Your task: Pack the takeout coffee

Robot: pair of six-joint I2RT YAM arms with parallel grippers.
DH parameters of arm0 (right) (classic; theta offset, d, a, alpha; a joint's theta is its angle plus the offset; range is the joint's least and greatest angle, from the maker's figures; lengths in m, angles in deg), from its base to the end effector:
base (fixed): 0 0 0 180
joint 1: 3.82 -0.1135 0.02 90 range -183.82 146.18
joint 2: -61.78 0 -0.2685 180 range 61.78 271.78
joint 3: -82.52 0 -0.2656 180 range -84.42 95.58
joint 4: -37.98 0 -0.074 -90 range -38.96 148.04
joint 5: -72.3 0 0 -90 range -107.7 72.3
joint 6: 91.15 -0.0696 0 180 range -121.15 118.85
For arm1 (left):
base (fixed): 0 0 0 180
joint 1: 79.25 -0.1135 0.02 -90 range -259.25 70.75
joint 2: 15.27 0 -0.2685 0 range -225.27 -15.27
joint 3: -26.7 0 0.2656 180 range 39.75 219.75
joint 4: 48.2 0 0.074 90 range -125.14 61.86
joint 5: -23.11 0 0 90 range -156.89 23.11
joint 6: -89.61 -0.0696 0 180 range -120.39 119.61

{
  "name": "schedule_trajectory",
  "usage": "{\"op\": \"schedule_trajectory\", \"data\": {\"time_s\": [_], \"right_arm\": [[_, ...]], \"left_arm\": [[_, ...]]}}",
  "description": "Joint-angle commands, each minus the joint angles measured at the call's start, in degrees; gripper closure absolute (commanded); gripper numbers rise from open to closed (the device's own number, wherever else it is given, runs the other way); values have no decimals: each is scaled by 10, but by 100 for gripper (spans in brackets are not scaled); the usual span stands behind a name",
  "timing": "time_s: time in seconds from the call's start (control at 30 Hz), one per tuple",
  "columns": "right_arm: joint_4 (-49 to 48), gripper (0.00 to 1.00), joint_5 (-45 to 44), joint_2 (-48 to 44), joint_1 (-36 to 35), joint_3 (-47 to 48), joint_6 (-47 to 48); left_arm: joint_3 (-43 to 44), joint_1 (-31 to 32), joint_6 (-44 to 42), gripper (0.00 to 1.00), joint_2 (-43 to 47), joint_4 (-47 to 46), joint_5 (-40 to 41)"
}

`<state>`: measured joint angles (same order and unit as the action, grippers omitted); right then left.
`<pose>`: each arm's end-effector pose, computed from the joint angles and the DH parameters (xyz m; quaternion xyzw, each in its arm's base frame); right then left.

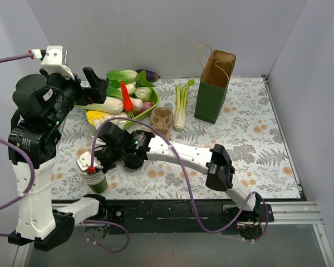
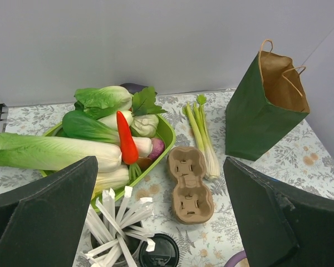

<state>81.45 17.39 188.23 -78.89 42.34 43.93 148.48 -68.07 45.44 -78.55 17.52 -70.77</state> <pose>0.1034 0.5429 0.3252 -0.7911 0.2817 0.3755 0.3922 0.1760 -0.0396 0.5618 -0.2019 0.7224 -0.3377 0.5686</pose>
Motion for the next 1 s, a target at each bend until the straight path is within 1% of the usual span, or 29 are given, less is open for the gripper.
{"op": "schedule_trajectory", "data": {"time_s": [0.0, 0.07, 0.13, 0.17, 0.2, 0.23, 0.27, 0.3, 0.33, 0.37, 0.4, 0.47, 0.5, 0.53, 0.57, 0.6, 0.63, 0.67, 0.7, 0.73, 0.77, 0.8, 0.83, 0.87, 0.9, 0.93, 0.97], "right_arm": [[-101, 99, -45, -58, -4, -63, 4], [-131, 99, -56, -66, -5, -75, 12], [-127, 99, -65, -62, -5, -64, 18], [-87, 99, -65, -47, -5, -51, 25], [-53, 99, -60, -33, -6, -20, 46], [-41, 99, -63, -23, -5, 38, 35], [-61, 99, -68, -17, -4, 52, 20], [-79, 99, -80, -23, -3, 46, 7], [-94, 99, -89, -32, -3, -1, 14], [-102, 99, -98, -46, -7, -21, 33], [-95, 99, -101, -51, -12, -31, 62], [-103, 99, -80, -66, -10, -38, 48], [-118, 99, -89, -71, -10, -50, 40], [-109, 99, -96, -71, -13, -57, 62], [-102, 99, -98, -67, -14, -43, 62], [-111, 99, -83, -67, -2, -30, 30], [-135, 99, -72, -67, 9, -22, -25], [-141, 99, -78, -67, 11, -25, -20], [-128, 99, -92, -65, 6, -27, 4], [-105, 99, -87, -54, 5, -9, 13], [-108, 99, -79, -52, 13, 13, -50], [-115, 99, -48, -52, 30, 27, -74], [-126, 99, -58, -61, 29, 8, -78], [-107, 99, -64, -63, 24, -11, -15], [-86, 99, -66, -62, 15, -4, 0], [-91, 99, -59, -64, 19, 8, -28], [-131, 99, -43, -69, 29, 13, -100]], "left_arm": [[-9, -4, -6, 2, 7, -1, 4], [-13, -4, -7, 2, 8, -1, 5], [-12, -4, -7, 2, 7, 0, 4], [-12, -4, -7, 2, 7, -1, 4], [-12, -4, -7, 2, 7, -1, 3], [-12, -4, -7, 2, 5, 0, 2], [-11, -4, -7, 2, 4, 0, 3], [-11, -4, -7, 2, 6, 0, 3], [-13, -4, -8, 2, 6, -1, 4], [-14, -4, -7, 2, 7, -2, 4], [-17, -4, -8, 2, 7, -4, 4], [-18, -4, -8, 2, 6, -4, 5], [-19, -4, -8, 2, 7, -4, 7], [-20, -4, -8, 2, 8, -4, 5], [-21, -4, -8, 2, 7, -5, 5], [-20, -4, -8, 2, 7, -5, 5], [-18, -4, -9, 2, 6, -3, 5], [-17, -4, -10, 2, 7, -4, 6], [-17, -4, -11, 2, 7, -4, 7], [-19, -5, -14, 2, 8, -5, 8], [-19, -4, -14, 2, 8, -5, 11], [-20, -5, -15, 2, 8, -5, 14], [-21, -4, -16, 2, 9, -5, 17], [-22, -4, -18, 2, 9, -6, 18], [-24, -4, -19, 2, 9, -6, 19], [-23, -4, -19, 2, 9, -6, 19], [-22, -4, -21, 2, 9, -5, 20]]}}
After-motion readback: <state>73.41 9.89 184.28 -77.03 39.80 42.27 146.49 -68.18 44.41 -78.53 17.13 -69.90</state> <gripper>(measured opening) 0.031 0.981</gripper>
